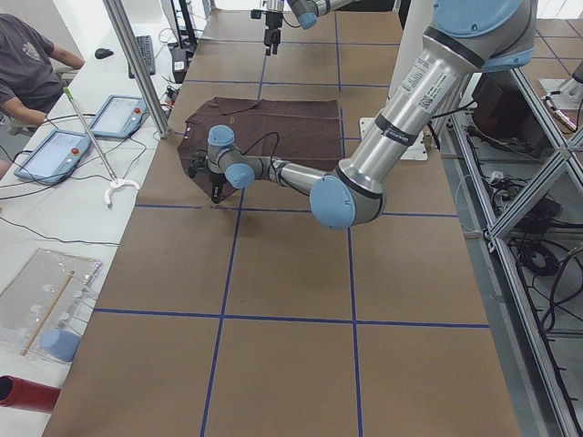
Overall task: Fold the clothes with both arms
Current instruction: 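Raise the right gripper away while the left gripper moves to the shirt shoulder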
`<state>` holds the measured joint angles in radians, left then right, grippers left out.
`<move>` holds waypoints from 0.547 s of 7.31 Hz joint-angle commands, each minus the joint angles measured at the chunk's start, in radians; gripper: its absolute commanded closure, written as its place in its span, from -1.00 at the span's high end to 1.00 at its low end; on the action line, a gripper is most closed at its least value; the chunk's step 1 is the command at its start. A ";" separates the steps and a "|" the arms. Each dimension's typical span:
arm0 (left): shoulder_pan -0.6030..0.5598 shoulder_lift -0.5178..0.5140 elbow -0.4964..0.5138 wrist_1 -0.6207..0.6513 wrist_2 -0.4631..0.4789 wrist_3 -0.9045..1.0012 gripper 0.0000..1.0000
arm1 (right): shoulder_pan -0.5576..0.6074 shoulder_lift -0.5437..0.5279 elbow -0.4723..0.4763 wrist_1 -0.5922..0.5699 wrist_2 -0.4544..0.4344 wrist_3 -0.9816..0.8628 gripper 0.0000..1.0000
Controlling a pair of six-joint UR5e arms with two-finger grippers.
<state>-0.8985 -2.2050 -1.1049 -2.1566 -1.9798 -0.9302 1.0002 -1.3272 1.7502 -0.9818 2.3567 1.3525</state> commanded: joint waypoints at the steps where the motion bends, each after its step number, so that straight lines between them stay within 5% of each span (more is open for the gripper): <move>1: 0.001 0.001 0.005 0.000 0.001 0.007 0.03 | 0.000 -0.003 -0.001 0.000 -0.001 0.000 1.00; 4: 0.003 -0.004 0.011 -0.002 -0.001 0.008 -0.23 | 0.000 -0.003 -0.004 0.000 -0.001 0.000 1.00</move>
<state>-0.8970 -2.2054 -1.0956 -2.1578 -1.9798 -0.9219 0.9992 -1.3288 1.7466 -0.9817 2.3555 1.3530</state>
